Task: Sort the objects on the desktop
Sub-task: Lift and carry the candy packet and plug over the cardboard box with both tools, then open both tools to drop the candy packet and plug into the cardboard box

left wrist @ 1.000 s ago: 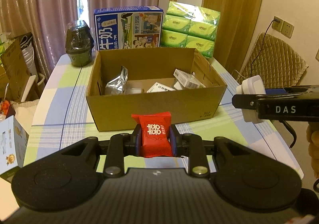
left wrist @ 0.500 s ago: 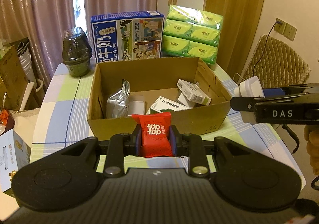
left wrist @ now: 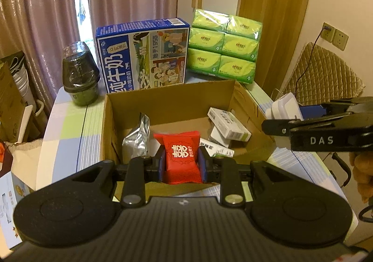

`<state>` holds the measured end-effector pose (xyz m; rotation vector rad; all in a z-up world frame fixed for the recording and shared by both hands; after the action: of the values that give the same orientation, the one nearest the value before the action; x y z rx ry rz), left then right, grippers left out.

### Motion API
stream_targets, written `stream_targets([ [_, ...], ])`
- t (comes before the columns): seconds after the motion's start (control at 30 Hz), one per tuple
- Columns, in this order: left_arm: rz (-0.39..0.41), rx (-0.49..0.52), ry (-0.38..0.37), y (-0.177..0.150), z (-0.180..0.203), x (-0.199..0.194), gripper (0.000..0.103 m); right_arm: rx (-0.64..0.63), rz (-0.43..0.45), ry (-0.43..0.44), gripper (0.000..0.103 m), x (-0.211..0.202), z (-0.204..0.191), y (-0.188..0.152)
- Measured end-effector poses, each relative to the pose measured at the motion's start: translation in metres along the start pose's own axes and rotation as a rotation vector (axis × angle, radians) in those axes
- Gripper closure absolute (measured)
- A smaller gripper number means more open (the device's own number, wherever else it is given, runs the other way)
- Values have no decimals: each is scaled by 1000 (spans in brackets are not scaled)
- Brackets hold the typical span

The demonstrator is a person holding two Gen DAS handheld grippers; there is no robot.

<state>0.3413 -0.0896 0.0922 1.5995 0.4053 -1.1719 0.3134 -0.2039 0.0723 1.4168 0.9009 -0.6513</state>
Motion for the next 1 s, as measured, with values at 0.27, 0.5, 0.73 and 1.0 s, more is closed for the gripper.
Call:
stream_targets([
  [0.27, -12, 3, 12, 23, -13, 13, 80, 4, -32, 31, 39, 16, 1, 23],
  [0.5, -33, -5, 28, 40, -28, 29, 80, 1, -78, 45, 39, 33, 4, 47],
  [0.73, -70, -11, 28, 50, -38, 56, 80, -36, -142, 8, 39, 61, 3, 54],
  [1.0, -109, -22, 18, 53, -46, 87, 80, -49, -197, 10, 39, 88, 0, 57],
])
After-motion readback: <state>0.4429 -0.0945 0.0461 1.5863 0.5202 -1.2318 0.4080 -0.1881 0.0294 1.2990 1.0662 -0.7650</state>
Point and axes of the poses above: each gripper's, at about its wrist camera, not at the fingertips, and x roughly the way its jaws point, z to its right, y to its top, the point moved 7 cm from there along x, roughly the way its jaws point, and after that the axes turned 14 degrees about -z, right-handed, at the moved point
